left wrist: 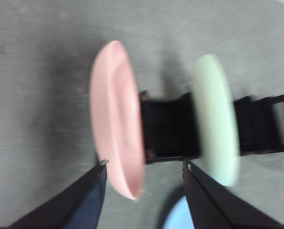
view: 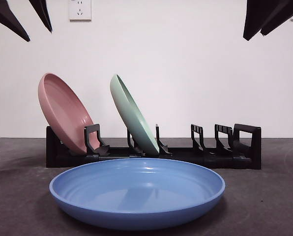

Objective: Place the plate

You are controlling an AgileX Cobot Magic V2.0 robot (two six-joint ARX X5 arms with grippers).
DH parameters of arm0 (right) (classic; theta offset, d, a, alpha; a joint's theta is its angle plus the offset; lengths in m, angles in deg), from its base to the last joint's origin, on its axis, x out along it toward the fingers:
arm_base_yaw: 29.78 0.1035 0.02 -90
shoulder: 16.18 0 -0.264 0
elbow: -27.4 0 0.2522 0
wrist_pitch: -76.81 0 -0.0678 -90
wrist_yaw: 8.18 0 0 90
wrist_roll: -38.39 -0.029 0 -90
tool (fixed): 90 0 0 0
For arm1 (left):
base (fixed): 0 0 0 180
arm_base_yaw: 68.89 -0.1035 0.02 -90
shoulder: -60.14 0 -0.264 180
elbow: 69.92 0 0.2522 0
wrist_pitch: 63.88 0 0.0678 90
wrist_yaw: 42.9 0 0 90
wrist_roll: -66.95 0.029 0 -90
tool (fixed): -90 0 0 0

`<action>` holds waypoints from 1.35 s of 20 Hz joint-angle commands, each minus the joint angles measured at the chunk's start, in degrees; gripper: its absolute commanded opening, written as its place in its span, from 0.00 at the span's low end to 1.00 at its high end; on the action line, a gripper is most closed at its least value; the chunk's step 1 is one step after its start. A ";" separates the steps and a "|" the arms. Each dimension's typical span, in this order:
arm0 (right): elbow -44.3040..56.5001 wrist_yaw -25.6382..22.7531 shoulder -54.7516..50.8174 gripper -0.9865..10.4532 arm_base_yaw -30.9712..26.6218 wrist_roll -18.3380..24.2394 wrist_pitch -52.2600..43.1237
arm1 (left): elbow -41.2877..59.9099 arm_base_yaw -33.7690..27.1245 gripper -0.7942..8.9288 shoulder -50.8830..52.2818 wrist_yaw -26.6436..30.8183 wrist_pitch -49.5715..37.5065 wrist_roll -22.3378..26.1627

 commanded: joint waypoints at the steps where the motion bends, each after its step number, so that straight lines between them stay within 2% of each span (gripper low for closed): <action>1: -0.59 0.17 0.26 0.29 0.26 -0.81 0.22 | -5.35 1.92 0.34 -4.26 4.90 1.66 2.73; 3: -0.59 0.15 0.26 0.29 0.26 -0.81 0.22 | -7.56 3.61 0.34 -7.02 9.53 2.40 2.99; 7: -0.59 0.15 0.26 0.29 0.26 -0.81 0.22 | -8.83 6.08 0.34 -11.13 15.21 2.12 4.04; 19: -0.59 0.11 0.26 0.29 0.24 -1.25 0.31 | -8.83 6.51 0.33 -17.29 16.83 1.55 4.02; 20: -0.59 0.11 0.26 0.29 0.24 -1.25 0.42 | -8.83 6.51 0.32 -17.29 16.83 1.44 4.02; 23: -0.59 0.09 0.26 0.29 0.24 -1.25 1.18 | -8.83 6.51 0.14 -17.29 16.90 1.44 4.04; 27: -0.59 -0.04 0.26 0.29 0.24 -1.25 1.68 | -8.90 6.54 0.10 -17.29 17.62 1.42 4.02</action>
